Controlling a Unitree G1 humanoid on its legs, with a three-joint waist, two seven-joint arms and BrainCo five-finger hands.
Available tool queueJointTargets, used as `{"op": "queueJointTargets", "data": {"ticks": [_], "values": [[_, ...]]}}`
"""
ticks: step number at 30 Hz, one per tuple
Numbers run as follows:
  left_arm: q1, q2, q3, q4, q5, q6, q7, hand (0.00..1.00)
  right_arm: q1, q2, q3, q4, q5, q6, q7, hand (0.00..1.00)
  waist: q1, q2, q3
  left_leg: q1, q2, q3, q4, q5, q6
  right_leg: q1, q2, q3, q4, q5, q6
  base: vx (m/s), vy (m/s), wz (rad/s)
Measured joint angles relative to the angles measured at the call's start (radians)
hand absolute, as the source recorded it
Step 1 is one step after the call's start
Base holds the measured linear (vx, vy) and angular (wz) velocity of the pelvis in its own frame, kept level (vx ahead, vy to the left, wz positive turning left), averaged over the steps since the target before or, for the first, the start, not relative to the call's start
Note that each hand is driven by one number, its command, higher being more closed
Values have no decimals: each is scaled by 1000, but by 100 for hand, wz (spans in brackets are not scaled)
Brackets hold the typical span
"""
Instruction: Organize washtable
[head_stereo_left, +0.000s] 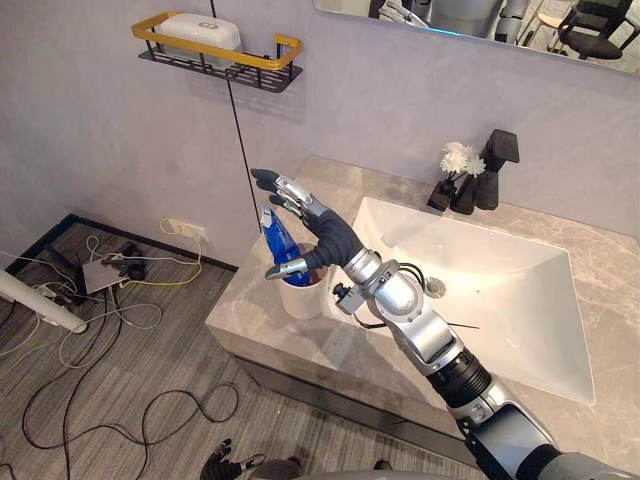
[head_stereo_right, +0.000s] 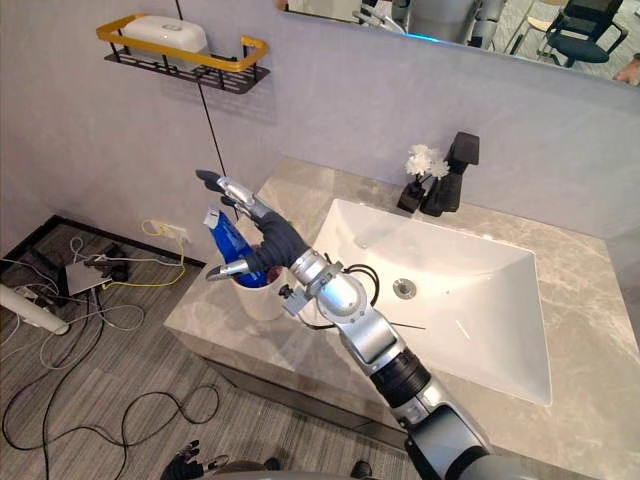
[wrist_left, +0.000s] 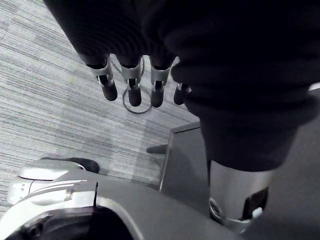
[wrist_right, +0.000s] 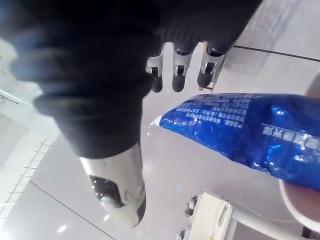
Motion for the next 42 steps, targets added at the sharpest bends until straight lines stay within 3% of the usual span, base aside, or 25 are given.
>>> {"op": "queueJointTargets", "data": {"ticks": [4, 11, 16, 23, 27, 31, 35, 42], "values": [[-3, 0, 0, 5, 0, 0, 0, 0, 0, -19, -46, -79, -10, -16, -5, 0, 0, 0, 0, 3, 0, 2, 0, 0, 0, 1, 0, 2, 1, 0, 0, 0, 0, 0], [-2, 1, -1, 10, 1, -1, 0, 0, -1, -136, -180, -268, -17, -69, -25, 0, -11, -2, -1, 18, 1, 15, -5, 0, 0, 7, 0, 13, 3, 0, 0, -21, -1, -5], [0, 3, -4, 17, 1, -5, 0, 0, 2, -196, -441, -398, 13, -129, -54, 0, -35, -3, -1, 38, 2, 31, -15, 0, 0, 15, 1, 30, 2, 0, 0, -35, -1, -10], [2, 12, -24, 19, 1, -19, -2, 0, 96, -253, -944, -466, 76, -200, -179, 0, -60, -5, -1, 58, 5, 62, -36, 0, 0, 11, 5, 62, 1, 0, 0, -18, -3, -11], [9, 12, -19, 19, 1, -19, -3, 0, 169, -269, -1100, -466, 79, -212, -222, 0, -88, -7, -4, 56, 5, 80, -50, 0, 0, -7, 5, 79, 1, 0, 0, -12, -4, -17], [12, 13, -6, 19, 0, -18, -8, 0, 315, -267, -1255, -384, 121, -209, -262, 0, -113, -13, -15, 54, 3, 93, -54, 0, 1, -22, 6, 95, 1, 0, 1, 15, -2, -13], [8, 12, 16, 18, 0, -18, -26, 0, 440, -220, -1313, -296, 119, -184, -286, 0, -137, -20, -27, 52, 2, 101, -61, 0, 1, -29, 5, 101, 1, -7, 10, 8, -10, -7], [9, 0, 46, 17, 0, -15, -46, 0, 603, -64, -1382, -146, 39, -86, -339, 0, -160, -14, -54, 37, 1, 130, -72, -3, 3, -63, 6, 126, 1, -8, 12, 7, -12, -11]]}}
